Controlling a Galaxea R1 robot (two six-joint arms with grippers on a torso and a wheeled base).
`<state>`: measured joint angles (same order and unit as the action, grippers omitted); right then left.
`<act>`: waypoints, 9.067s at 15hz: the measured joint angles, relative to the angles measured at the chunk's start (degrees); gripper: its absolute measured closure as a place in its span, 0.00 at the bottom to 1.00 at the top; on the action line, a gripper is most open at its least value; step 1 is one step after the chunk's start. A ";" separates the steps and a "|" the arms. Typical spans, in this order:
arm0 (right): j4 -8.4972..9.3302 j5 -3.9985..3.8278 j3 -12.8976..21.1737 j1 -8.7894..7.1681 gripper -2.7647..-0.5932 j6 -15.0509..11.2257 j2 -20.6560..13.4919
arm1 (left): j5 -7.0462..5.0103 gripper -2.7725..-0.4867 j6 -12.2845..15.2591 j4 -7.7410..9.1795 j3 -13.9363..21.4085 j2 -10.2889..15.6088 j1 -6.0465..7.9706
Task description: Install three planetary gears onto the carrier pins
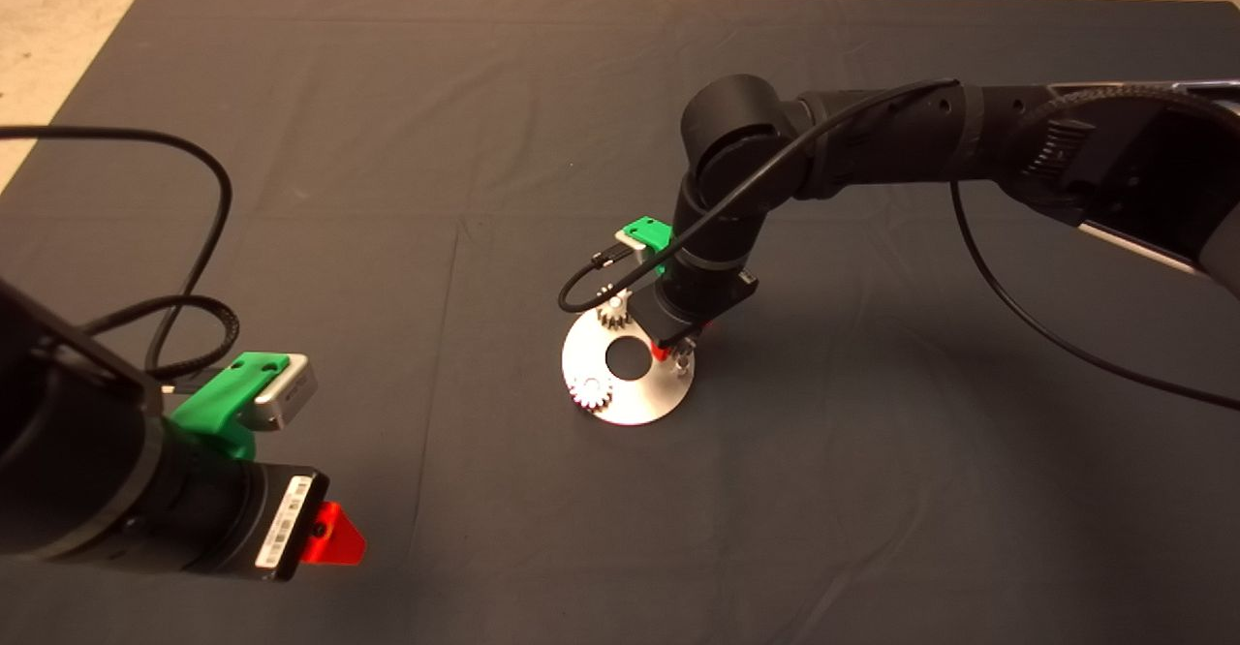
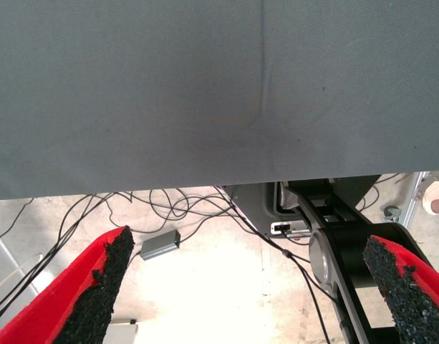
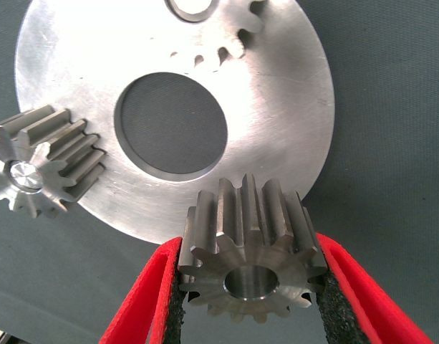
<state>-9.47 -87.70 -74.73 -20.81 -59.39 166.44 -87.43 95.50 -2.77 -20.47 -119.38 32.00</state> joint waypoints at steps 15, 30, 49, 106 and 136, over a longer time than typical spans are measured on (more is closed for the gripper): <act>0.16 -0.01 1.83 0.02 0.77 -0.02 -0.10 | 0.00 0.19 0.00 0.02 0.00 0.04 0.00; 0.13 -0.15 2.88 1.16 0.77 0.63 -2.97 | 0.00 0.19 0.00 0.02 0.02 0.06 0.16; 0.13 -0.34 2.95 1.90 0.77 0.63 -1.83 | 0.00 0.19 0.00 0.03 0.02 0.06 0.29; -0.38 -0.11 3.27 0.33 0.77 -0.02 -0.85 | 0.00 0.19 -0.01 0.03 0.02 0.04 0.30; -0.37 -0.15 3.27 0.34 0.77 -0.04 -1.22 | 0.00 0.19 0.00 0.24 0.05 0.06 0.30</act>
<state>-9.84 -87.85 -71.46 -20.47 -59.43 165.22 -87.43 95.50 -2.54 -20.42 -119.32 32.31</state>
